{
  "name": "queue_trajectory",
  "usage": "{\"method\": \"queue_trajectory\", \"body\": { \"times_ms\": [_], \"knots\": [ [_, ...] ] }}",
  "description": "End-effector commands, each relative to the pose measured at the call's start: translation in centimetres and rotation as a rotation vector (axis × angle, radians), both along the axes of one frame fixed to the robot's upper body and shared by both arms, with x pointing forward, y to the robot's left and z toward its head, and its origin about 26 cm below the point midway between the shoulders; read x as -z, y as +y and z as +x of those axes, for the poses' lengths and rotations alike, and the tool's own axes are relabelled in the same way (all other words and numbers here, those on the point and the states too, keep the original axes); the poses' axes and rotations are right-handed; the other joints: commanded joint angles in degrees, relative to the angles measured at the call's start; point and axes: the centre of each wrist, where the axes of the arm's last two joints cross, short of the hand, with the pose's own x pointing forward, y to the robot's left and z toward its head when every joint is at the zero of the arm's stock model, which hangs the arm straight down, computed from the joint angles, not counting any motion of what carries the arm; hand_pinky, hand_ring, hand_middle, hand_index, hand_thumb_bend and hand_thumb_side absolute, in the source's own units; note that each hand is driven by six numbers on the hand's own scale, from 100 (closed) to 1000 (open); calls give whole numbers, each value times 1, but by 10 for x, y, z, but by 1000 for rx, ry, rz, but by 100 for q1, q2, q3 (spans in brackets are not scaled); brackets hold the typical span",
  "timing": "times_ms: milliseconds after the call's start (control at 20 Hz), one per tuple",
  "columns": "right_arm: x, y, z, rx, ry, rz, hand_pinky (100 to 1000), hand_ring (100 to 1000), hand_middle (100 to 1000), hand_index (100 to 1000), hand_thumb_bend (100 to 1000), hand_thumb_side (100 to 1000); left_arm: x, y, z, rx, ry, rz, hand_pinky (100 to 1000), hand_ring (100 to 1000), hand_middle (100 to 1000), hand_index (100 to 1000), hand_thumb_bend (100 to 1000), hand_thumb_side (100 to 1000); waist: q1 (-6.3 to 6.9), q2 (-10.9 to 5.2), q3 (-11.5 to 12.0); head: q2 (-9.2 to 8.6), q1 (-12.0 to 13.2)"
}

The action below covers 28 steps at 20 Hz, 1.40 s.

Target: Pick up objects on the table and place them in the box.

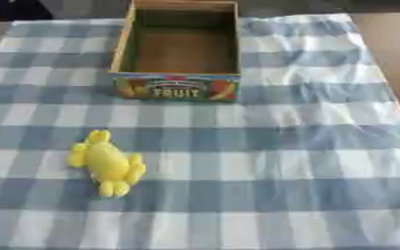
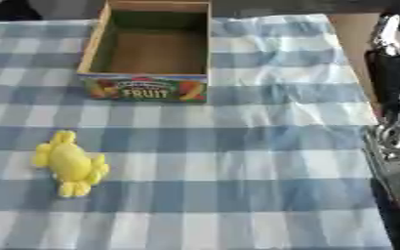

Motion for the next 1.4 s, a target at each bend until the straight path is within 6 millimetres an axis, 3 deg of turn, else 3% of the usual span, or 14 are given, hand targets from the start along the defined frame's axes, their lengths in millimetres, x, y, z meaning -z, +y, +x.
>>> {"method": "queue_trajectory", "body": {
  "times_ms": [50, 200, 450, 700, 950, 1000, 1200, 1400],
  "knots": [
    [-10, 1, -2, -11, -26, -24, 685, 506, 453, 703, 100, 410, -10, 3, -1, 0, -37, 30, 647, 675, 660, 871, 100, 698, 9, -89, -5, -6, 11],
    [-10, 0, -3, -11, -23, -29, 685, 506, 453, 703, 100, 412, -22, 12, 2, -28, -82, 106, 646, 676, 663, 872, 100, 655, 34, -115, -12, 11, 25],
    [-10, 0, -3, -13, -14, -43, 684, 510, 456, 705, 100, 425, -62, 26, 9, -122, -223, 341, 650, 679, 673, 874, 100, 589, 83, -177, -10, 34, 30],
    [-10, -1, -3, 16, 8, -109, 695, 531, 473, 729, 100, 506, -93, 33, 10, -219, -311, 585, 662, 694, 697, 895, 100, 583, 113, -220, -12, 29, 11],
    [-10, 2, -3, -28, 94, -267, 740, 627, 565, 838, 100, 776, -112, 35, 10, -256, -309, 830, 678, 712, 712, 909, 100, 583, 138, -240, -12, 21, 32],
    [-10, 2, -2, -51, 126, -321, 744, 635, 573, 844, 100, 792, -115, 35, 10, -251, -301, 882, 680, 713, 712, 910, 100, 583, 141, -241, -14, 25, 45],
    [-15, -2, -3, -136, 215, -459, 743, 623, 554, 819, 100, 783, -123, 34, 9, -220, -270, 1045, 685, 717, 722, 915, 100, 567, 147, -230, -30, 9, 97],
    [-22, -7, -4, -137, 221, -492, 729, 597, 523, 787, 100, 746, -130, 34, 8, -217, -259, 1146, 689, 725, 732, 917, 100, 562, 156, -201, -54, -45, 171]
  ]
}}
